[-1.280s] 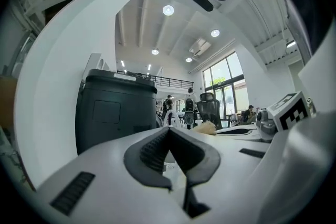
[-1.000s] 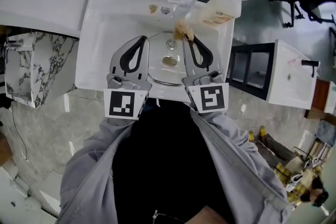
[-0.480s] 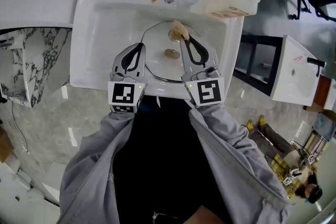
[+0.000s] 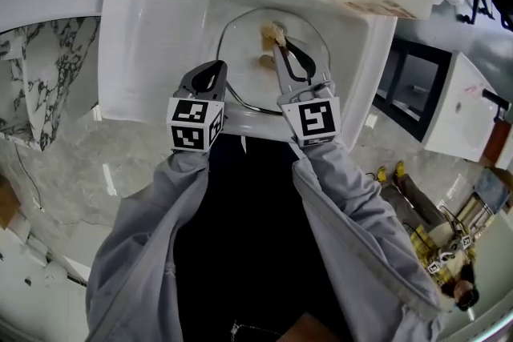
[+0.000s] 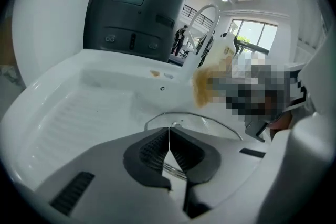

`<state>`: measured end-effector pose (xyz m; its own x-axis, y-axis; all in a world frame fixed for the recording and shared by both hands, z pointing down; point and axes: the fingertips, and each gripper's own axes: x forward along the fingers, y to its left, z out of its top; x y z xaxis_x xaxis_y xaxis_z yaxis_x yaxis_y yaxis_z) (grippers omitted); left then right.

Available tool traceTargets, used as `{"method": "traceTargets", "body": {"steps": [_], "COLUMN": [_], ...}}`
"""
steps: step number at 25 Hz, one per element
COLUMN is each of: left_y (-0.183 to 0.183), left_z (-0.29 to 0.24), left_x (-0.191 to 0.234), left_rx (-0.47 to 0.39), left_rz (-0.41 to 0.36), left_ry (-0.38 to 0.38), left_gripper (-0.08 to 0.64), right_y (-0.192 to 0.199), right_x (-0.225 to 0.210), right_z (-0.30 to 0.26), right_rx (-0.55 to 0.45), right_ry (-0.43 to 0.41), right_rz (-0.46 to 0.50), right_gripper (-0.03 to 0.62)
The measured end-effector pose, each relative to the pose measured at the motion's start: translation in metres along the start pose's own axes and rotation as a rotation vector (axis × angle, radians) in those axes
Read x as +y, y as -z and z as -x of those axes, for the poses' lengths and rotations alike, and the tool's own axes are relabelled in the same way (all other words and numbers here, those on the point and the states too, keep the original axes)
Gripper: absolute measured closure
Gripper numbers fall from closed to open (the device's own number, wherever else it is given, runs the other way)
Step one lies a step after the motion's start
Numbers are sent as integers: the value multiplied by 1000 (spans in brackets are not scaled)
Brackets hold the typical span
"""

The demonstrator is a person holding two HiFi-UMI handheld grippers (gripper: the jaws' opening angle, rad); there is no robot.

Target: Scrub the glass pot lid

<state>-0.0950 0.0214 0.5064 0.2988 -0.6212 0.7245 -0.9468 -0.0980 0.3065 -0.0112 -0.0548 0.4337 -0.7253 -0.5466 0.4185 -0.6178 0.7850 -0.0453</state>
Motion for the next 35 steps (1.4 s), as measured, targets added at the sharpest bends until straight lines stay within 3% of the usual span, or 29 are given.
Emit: {"method": "traceTargets", "body": {"steps": [6,8,14,21,25,35], "left_y": [22,27,32,46,58,71], "left_z": [-11,-14,-22,-29,-32,-43], "left_x": [-1,-2,2,15,18,13], "left_rx": [116,155,251,361,449,595], "left_rz": [68,90,197,364,392,641], "left_ry": [40,55,56,-26,-83,-18], "left_gripper": [549,446,402,397,397,397], "right_y": [14,15,11,-1,-6,-13], "right_x": [8,9,6,-6,-13,-33], "right_z": [-11,-14,-21,-22,-21,-19], "right_rx": [38,42,37,-7,-24,-58], "right_ry": [-39,-43,-50,-24,-20,-30], "right_rz": [-7,-15,-32,-69,-95,-143], "right_gripper": [561,561,561,561,561,561]}}
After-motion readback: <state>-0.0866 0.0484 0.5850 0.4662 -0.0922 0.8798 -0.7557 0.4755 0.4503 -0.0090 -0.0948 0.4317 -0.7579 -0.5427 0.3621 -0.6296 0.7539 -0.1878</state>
